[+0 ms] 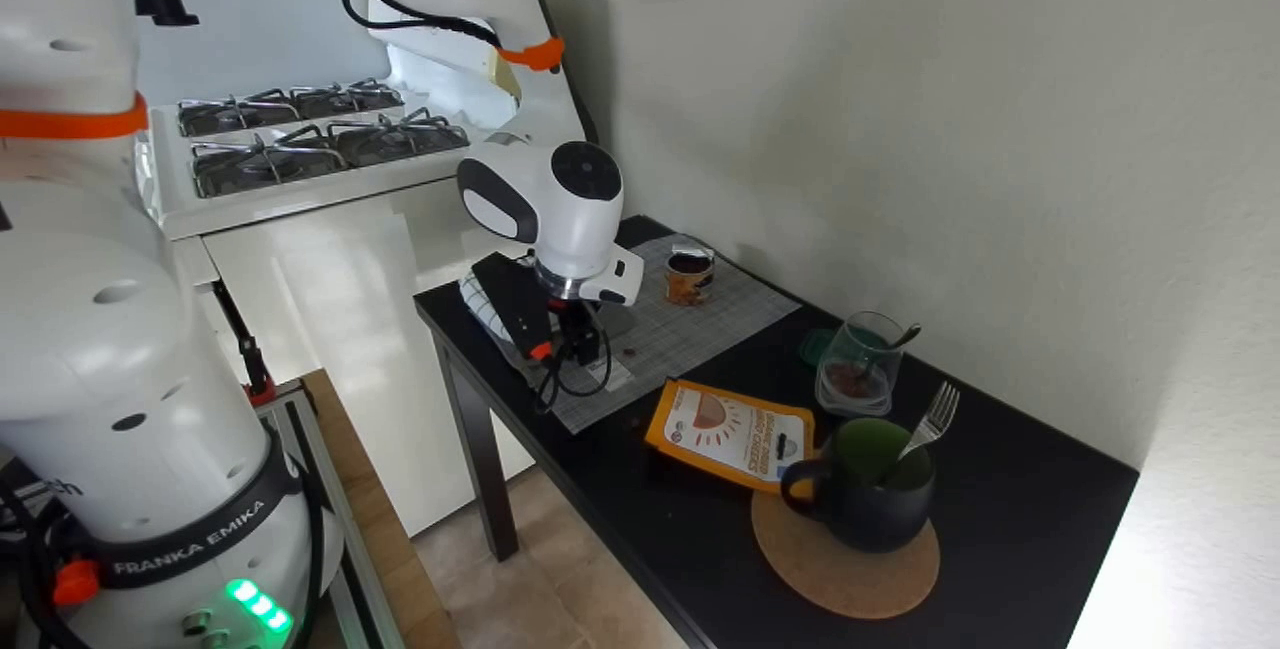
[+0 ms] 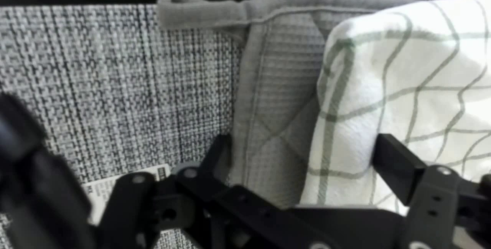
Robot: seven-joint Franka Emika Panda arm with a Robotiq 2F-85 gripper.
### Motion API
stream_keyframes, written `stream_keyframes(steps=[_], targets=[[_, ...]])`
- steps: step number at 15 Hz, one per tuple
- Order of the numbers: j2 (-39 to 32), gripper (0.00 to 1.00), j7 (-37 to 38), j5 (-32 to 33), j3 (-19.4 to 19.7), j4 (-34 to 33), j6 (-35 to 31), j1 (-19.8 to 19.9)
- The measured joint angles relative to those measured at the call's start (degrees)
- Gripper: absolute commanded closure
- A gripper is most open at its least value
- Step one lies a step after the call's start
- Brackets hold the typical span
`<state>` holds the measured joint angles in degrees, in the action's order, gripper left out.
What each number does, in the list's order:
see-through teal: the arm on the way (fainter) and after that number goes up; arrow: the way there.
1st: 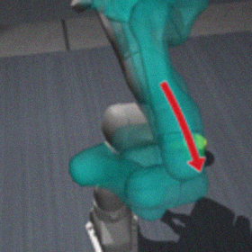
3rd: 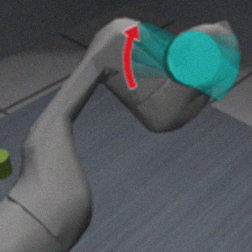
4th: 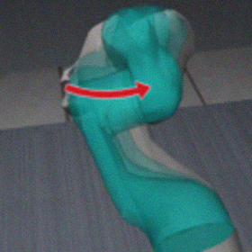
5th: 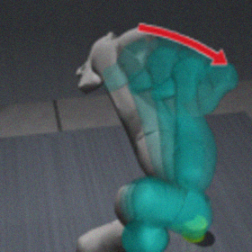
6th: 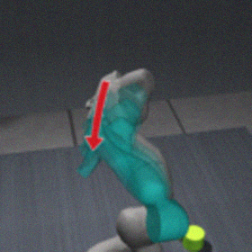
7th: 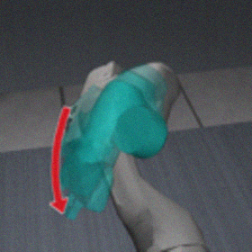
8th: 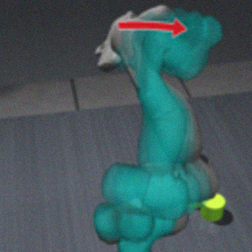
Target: Move the white towel backwards.
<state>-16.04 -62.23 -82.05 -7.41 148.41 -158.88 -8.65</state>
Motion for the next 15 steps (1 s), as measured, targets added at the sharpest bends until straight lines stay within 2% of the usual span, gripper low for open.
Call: stream_keyframes(steps=[3,9,15], targets=[[-0.1,0.58,-0.4,-0.1,0.0,-0.1,0.0,0.0],[-0.1,1.00,-1.5,-0.1,0.0,-0.2,0.0,0.0],[-0.1,1.00,-1.8,2.3,0.0,-0.1,-0.3,-0.1]])
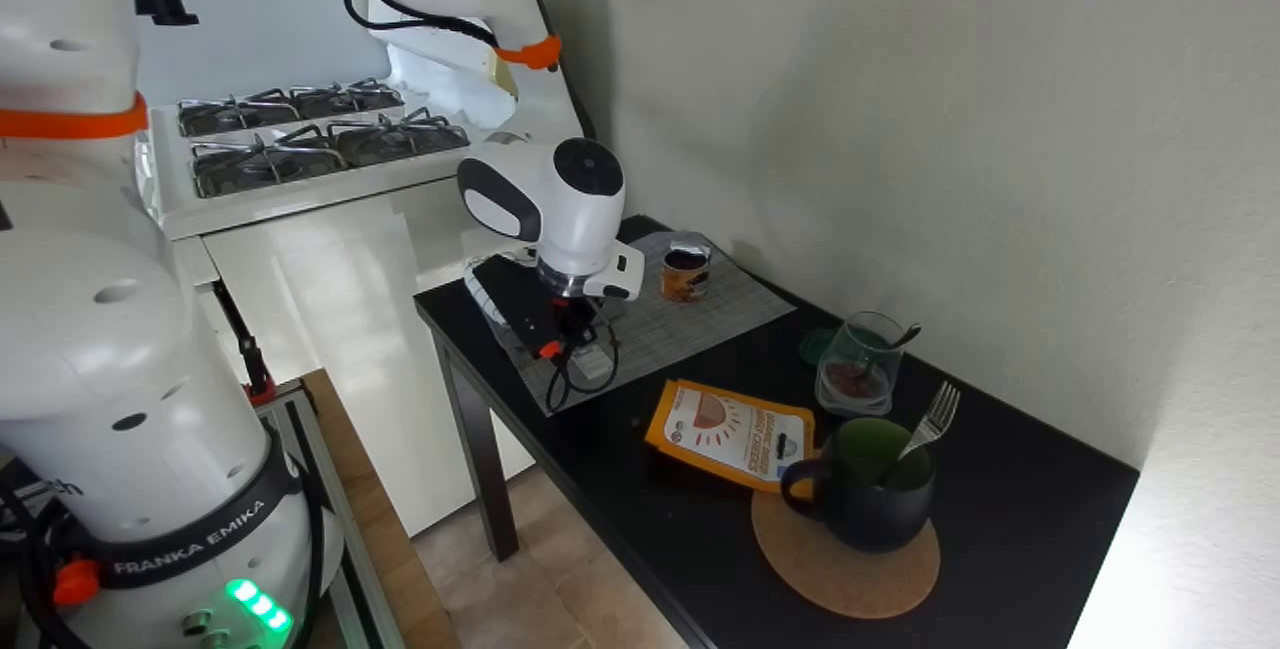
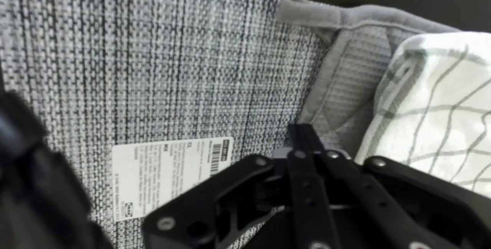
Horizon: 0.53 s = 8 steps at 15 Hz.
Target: Move the white towel backwards.
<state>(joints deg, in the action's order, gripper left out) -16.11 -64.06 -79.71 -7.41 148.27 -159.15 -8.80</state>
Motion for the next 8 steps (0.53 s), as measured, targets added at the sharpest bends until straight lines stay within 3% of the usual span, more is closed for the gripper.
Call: stream_keyframes(steps=[3,8], targets=[[0.5,1.00,2.4,5.7,0.2,0.5,1.0,0.0],[8.0,1.00,2.6,12.9,1.2,3.7,11.1,1.6]])
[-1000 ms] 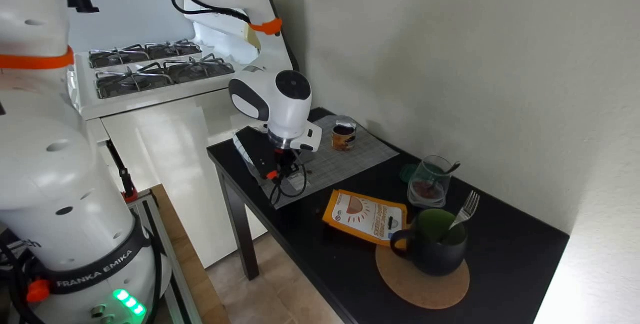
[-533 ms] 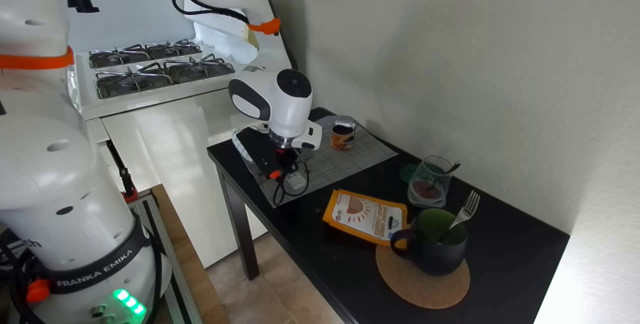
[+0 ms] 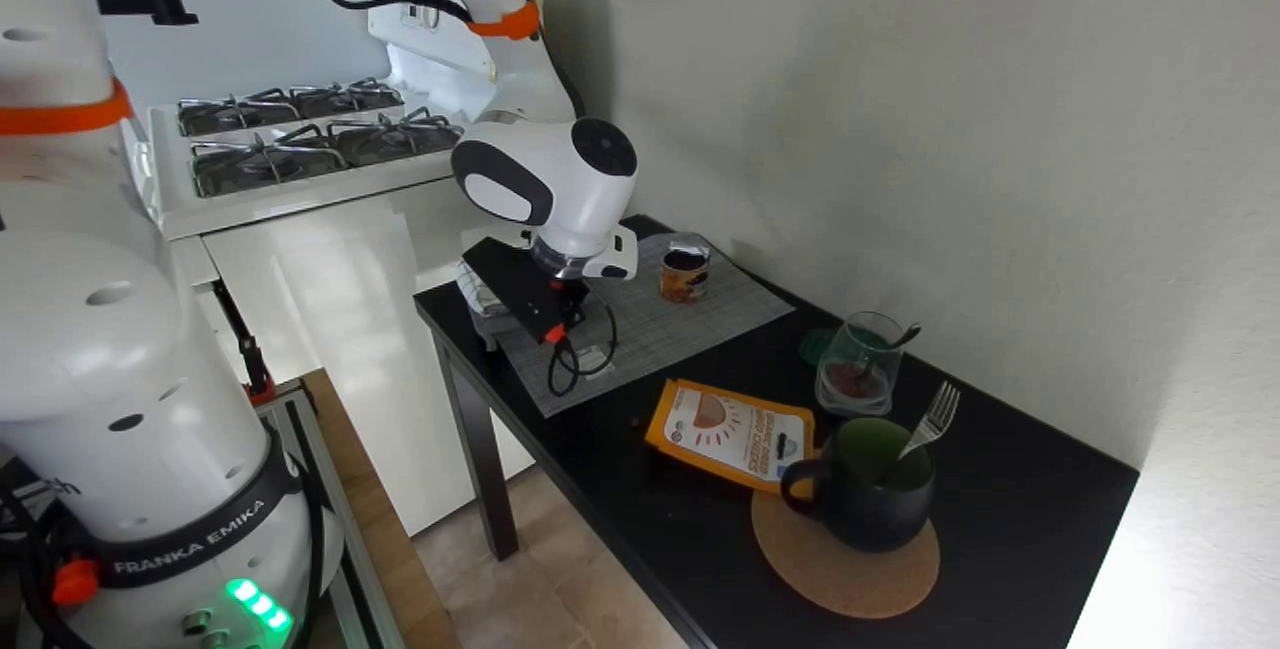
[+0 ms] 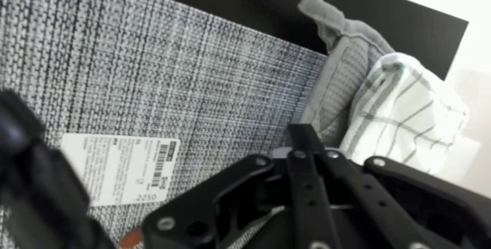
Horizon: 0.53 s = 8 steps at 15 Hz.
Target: Move the white towel backwards.
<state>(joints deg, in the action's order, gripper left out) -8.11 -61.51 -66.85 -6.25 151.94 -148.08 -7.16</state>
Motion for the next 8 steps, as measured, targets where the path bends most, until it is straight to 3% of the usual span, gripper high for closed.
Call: stream_keyframes(steps=[4,8], targets=[[9.8,1.00,-0.6,-0.1,1.3,2.4,0.4,2.4],[16.0,1.00,0.8,1.0,2.8,4.8,-6.6,4.4]])
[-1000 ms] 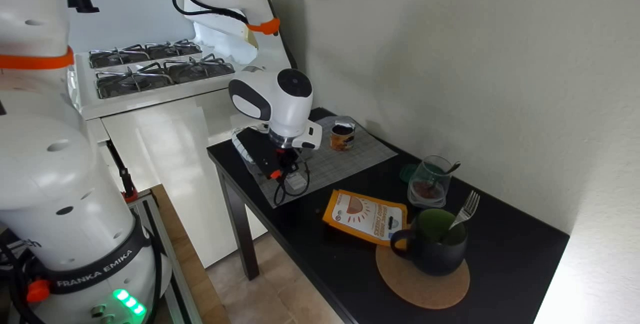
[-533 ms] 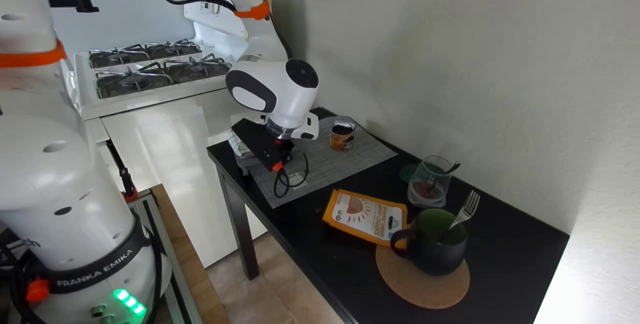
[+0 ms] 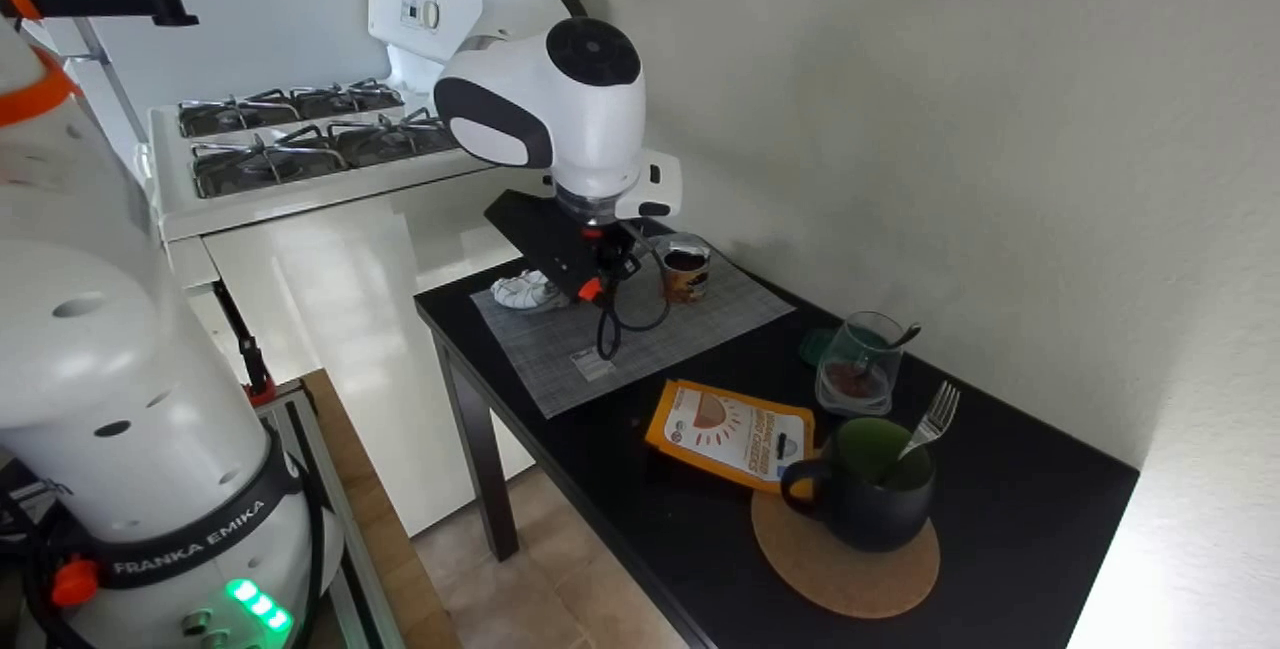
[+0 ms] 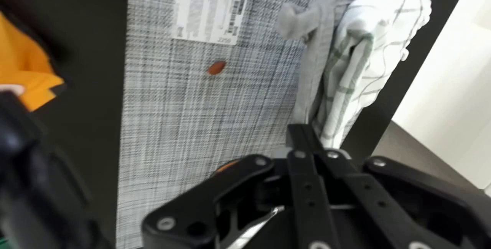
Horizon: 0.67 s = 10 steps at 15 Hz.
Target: Move the white towel backwards.
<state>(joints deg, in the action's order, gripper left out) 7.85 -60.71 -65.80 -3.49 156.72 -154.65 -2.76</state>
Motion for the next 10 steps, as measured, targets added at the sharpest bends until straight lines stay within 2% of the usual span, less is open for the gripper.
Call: stream_keyframes(steps=[1,3,7,10], targets=[[0.4,0.74,0.9,0.8,0.0,0.6,-1.8,0.4],[-0.1,0.67,3.8,3.6,0.0,0.9,-3.8,1.2],[-2.6,0.36,10.2,9.8,-0.6,0.8,-4.0,1.8],[-4.2,0.14,10.7,9.4,-1.2,0.7,-3.1,1.3]])
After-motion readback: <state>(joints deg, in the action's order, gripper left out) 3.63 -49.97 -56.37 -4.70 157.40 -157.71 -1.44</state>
